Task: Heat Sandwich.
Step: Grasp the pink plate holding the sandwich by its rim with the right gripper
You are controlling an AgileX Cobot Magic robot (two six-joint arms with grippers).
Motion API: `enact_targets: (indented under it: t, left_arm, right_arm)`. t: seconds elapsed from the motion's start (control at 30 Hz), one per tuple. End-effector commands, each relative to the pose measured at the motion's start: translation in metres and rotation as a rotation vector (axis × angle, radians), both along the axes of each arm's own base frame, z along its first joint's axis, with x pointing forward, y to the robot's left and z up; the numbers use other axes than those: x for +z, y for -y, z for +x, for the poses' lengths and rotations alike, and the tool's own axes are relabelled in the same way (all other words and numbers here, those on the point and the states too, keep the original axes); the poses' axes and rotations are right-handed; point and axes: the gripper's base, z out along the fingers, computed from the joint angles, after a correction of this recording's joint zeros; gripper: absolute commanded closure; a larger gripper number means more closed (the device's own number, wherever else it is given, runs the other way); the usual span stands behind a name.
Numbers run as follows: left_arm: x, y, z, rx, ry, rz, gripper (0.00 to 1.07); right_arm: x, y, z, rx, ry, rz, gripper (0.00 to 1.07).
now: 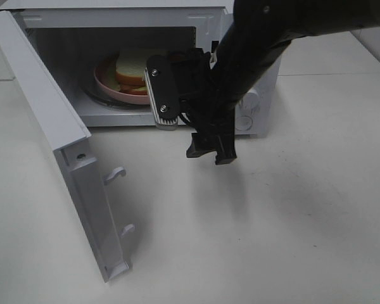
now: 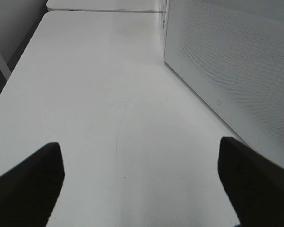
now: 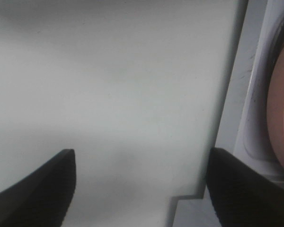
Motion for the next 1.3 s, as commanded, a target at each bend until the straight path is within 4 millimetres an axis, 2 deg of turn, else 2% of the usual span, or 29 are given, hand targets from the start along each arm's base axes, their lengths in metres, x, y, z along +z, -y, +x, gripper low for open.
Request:
enact_targets:
  t: [0.03, 0.13, 0.4, 0.63, 1.07, 1.17, 1.3]
  left_arm:
    - [0.0, 0.0, -0.001, 0.002, 0.026, 0.002, 0.25]
    - [0.0, 0.0, -0.001, 0.002, 0.026, 0.002, 0.25]
    - [0.0, 0.0, -0.001, 0.002, 0.026, 0.002, 0.25]
    - [0.0, 0.0, -0.001, 0.002, 0.026, 0.002, 0.25]
    - [0.0, 0.0, -0.001, 0.002, 0.026, 0.002, 0.25]
    - [0.0, 0.0, -0.001, 0.002, 0.026, 0.002, 0.25]
    - [0.0, 0.0, -0.001, 0.002, 0.026, 0.002, 0.25]
  right_arm:
    - [-0.002, -0.011, 0.009, 0.003, 0.003, 0.016, 0.33]
    - [-0.01, -0.027, 0.024, -0.026, -0.024, 0.067, 0.33]
    - [-0.018, -0.042, 0.052, -0.04, -0.002, 0.09, 0.34]
    - [-0.032, -0.045, 0.071, -0.057, -0.01, 0.085, 0.39]
    - [-0.036, -0.042, 0.103, -0.098, 0.022, 0.108, 0.41]
    - [-0.036, -0.042, 0.105, -0.1, 0.018, 0.108, 0.41]
    - [-0.039, -0.037, 0.119, -0.122, 0.024, 0.114, 0.41]
